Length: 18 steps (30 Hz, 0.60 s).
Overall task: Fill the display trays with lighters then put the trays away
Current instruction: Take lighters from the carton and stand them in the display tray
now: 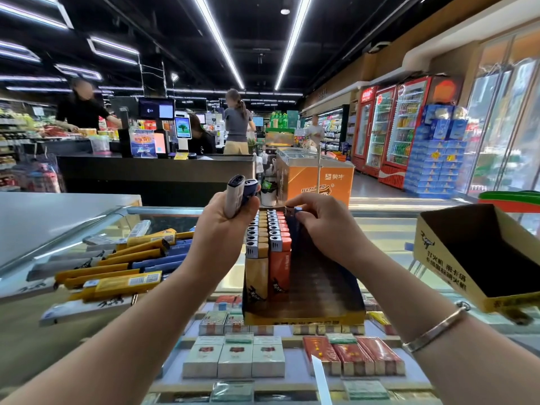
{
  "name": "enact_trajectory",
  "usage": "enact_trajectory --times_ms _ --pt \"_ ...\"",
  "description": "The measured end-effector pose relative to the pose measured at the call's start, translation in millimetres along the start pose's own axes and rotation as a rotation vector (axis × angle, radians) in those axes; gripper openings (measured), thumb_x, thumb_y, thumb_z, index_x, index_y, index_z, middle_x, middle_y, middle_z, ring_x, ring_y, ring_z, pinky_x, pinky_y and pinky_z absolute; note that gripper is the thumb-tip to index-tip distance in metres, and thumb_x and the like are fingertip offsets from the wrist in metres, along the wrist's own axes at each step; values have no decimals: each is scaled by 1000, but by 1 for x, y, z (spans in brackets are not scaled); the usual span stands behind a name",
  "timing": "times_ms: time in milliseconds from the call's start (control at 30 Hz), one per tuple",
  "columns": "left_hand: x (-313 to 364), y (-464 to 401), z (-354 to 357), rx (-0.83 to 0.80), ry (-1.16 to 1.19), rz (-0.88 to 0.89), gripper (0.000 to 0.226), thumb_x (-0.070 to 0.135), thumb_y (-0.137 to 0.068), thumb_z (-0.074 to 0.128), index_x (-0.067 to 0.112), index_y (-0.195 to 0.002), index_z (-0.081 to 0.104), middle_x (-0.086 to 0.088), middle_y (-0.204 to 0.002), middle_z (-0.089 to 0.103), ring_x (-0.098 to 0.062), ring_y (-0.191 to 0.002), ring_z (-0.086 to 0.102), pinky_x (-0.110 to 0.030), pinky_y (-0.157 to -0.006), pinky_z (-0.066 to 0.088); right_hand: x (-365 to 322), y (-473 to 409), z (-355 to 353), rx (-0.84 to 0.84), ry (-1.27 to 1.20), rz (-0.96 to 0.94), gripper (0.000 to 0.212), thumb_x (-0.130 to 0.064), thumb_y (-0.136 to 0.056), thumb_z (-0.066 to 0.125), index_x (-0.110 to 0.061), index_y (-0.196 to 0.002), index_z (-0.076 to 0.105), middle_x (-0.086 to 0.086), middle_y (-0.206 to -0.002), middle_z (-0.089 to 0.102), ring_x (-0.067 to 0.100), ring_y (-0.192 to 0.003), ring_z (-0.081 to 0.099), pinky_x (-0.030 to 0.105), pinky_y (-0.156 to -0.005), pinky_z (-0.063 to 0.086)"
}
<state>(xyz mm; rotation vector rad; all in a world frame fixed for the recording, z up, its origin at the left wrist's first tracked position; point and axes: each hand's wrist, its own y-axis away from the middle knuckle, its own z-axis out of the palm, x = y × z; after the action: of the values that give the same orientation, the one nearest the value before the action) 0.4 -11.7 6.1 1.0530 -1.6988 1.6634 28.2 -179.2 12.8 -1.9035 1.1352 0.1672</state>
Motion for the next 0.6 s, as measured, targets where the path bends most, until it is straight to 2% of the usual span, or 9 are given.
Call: enact_trajectory --times_ms 100,167,200,267,333,400,500,600 --pt "1 1 1 -3 18 -3 20 19 -93 52 7 -106 60 -25 -106 58 -38 -101 54 -47 -87 47 -1 -1 3 15 69 -31 25 -5 -92 49 -15 -110 64 5 -97 67 15 -85 60 19 -66 49" --pt "1 1 0 -2 20 3 20 19 -93 52 7 -106 60 -24 -105 59 -37 -101 54 -44 -87 48 0 -3 3 3 109 -28 24 -5 -92 50 -15 -109 64 3 -91 64 10 -75 56 9 -56 40" --pt "0 0 0 2 21 4 20 19 -93 52 7 -106 60 -23 -106 59 -36 -102 54 -41 -86 48 0 -4 2 -12 110 -13 24 -5 -91 50 -16 -108 64 2 -90 62 7 -72 53 9 -52 37" --pt "0 0 0 9 23 5 20 19 -93 52 6 -107 60 -23 -107 58 -35 -103 54 -38 -86 48 2 -6 1 -54 108 13 26 -3 -90 50 -16 -108 64 4 -97 63 9 -78 54 10 -57 37" --pt "0 0 0 10 22 13 20 18 -93 51 6 -106 60 -24 -107 58 -35 -103 54 -39 -86 48 0 -6 2 -64 132 17 28 -2 -90 50 -16 -109 64 6 -107 65 15 -93 56 19 -70 44" --pt "1 1 0 6 26 20 21 18 -93 51 5 -106 60 -24 -106 58 -35 -102 54 -40 -86 48 -3 -4 6 -30 202 2 28 -3 -90 50 -14 -112 64 8 -110 66 21 -100 58 30 -79 49" --pt "2 1 0 7 24 40 18 17 -92 51 7 -104 60 -23 -103 59 -33 -95 56 -37 -83 50 -8 0 10 62 356 -66 25 -4 -89 53 -10 -110 65 8 -103 62 24 -91 58 31 -75 48" --pt "4 -1 -2 28 65 79 11 15 -92 52 20 -94 61 -13 -84 58 -16 -75 56 -16 -66 49 -9 5 12 95 406 -119 17 -3 -88 54 -5 -102 62 7 -100 61 24 -87 59 27 -70 47"
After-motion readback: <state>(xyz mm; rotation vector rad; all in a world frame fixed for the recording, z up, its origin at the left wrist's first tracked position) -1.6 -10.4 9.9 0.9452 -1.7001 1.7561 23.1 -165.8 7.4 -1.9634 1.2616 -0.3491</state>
